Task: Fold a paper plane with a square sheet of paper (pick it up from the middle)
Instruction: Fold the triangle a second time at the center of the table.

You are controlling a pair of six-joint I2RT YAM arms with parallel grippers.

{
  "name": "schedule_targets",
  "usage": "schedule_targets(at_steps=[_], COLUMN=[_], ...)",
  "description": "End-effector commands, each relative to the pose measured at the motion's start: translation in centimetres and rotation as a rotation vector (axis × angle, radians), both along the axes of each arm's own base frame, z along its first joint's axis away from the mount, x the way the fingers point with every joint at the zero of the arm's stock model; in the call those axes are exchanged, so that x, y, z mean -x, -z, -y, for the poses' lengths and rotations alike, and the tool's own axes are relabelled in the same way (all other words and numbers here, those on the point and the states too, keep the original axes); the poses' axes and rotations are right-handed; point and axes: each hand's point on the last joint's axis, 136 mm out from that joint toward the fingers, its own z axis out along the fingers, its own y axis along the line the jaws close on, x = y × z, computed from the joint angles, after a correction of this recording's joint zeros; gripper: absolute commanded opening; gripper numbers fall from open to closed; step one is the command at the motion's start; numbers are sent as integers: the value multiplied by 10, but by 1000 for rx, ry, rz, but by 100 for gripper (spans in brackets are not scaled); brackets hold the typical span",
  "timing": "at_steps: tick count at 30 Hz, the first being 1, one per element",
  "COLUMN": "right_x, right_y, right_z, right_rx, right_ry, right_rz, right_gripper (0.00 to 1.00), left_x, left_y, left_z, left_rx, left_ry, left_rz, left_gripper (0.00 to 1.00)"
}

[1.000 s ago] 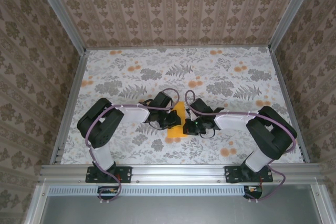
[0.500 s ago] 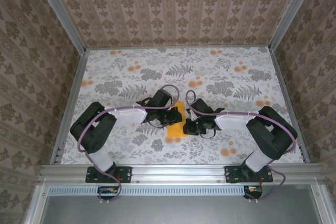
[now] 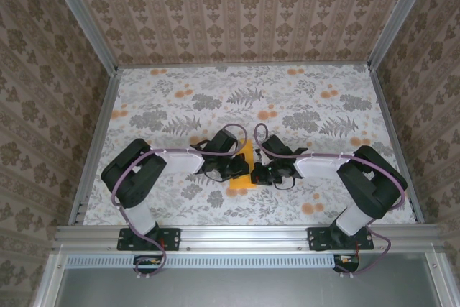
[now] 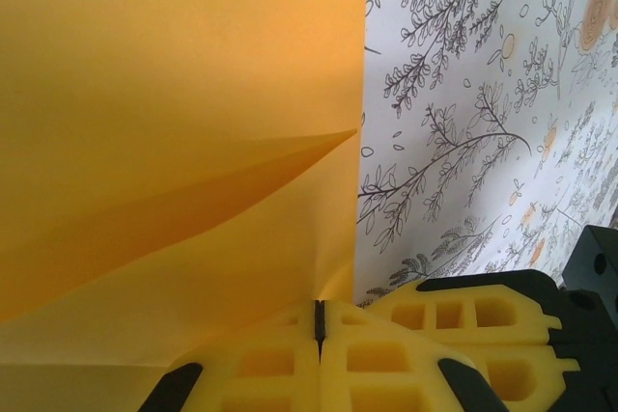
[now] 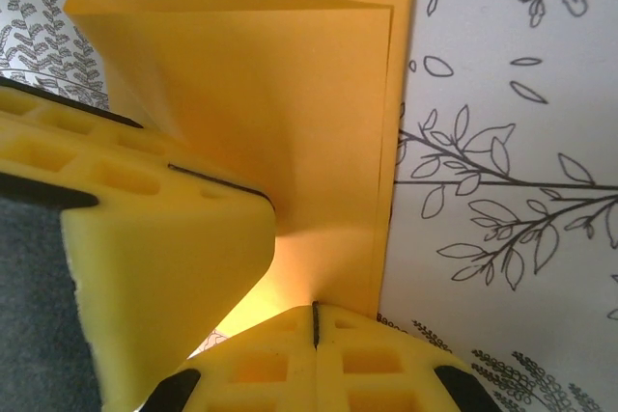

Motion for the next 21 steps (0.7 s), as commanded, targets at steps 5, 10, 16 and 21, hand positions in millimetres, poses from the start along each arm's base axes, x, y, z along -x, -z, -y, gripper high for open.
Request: schedule_targets(at_steps=[5, 10, 16, 21], right_x=[21, 28, 39, 49], right_y=[29, 33, 40, 49], right_z=[31, 40, 52, 66], right_rx=[145, 183, 230, 292], right_ry=[36, 29, 14, 5], right_rz=[-106, -125, -151, -173], right_gripper=[3, 3, 3, 3], left_x=[6, 4, 1, -9], left_y=[21, 32, 40, 38], left_z=[-8, -18, -28, -41], left_rx=[-41, -71, -95, -99], left_ry=[-6, -12, -3, 8], left_rz=[-23, -21, -8, 40], left_gripper=[7, 8, 8, 11])
